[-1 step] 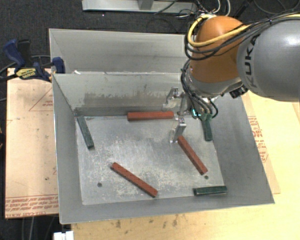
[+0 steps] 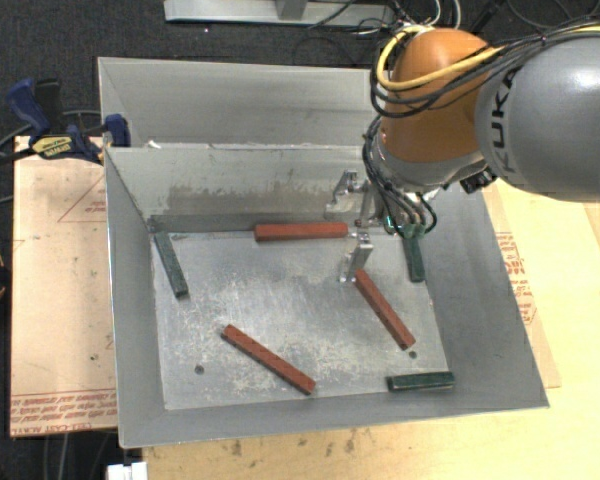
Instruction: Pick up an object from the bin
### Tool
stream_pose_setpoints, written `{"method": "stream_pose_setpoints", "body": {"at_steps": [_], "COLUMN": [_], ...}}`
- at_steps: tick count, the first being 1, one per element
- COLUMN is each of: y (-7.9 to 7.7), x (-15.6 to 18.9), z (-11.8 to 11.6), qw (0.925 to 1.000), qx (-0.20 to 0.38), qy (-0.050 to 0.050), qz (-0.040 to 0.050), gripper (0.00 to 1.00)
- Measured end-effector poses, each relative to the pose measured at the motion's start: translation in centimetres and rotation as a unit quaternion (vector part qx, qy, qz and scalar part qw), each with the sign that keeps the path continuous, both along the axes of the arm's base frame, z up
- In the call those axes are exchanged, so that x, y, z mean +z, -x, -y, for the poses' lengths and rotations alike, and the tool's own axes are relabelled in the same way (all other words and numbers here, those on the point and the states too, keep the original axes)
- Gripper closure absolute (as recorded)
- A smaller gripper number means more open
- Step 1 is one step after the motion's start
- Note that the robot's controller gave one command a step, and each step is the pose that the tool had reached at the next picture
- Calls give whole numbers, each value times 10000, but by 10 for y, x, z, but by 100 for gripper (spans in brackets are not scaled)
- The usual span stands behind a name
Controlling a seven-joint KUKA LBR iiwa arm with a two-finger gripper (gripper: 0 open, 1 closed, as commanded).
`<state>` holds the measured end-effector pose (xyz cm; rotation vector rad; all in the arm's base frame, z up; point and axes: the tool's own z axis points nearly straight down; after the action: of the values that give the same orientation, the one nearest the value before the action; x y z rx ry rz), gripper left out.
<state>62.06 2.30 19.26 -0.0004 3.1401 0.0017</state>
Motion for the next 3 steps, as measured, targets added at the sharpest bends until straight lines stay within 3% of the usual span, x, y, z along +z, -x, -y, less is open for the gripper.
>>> {"method": "stream_pose_setpoints", "body": {"at_steps": [1, 2, 3], "y": [14, 13, 14], "x": [-39, -51, -109], "z": [48, 76, 106], "qw": [10000, 10000, 9992], "qx": [-67, -55, 386], "qy": [-7, 11, 11], "qz": [24, -35, 32], "gripper": [0, 0, 100]}}
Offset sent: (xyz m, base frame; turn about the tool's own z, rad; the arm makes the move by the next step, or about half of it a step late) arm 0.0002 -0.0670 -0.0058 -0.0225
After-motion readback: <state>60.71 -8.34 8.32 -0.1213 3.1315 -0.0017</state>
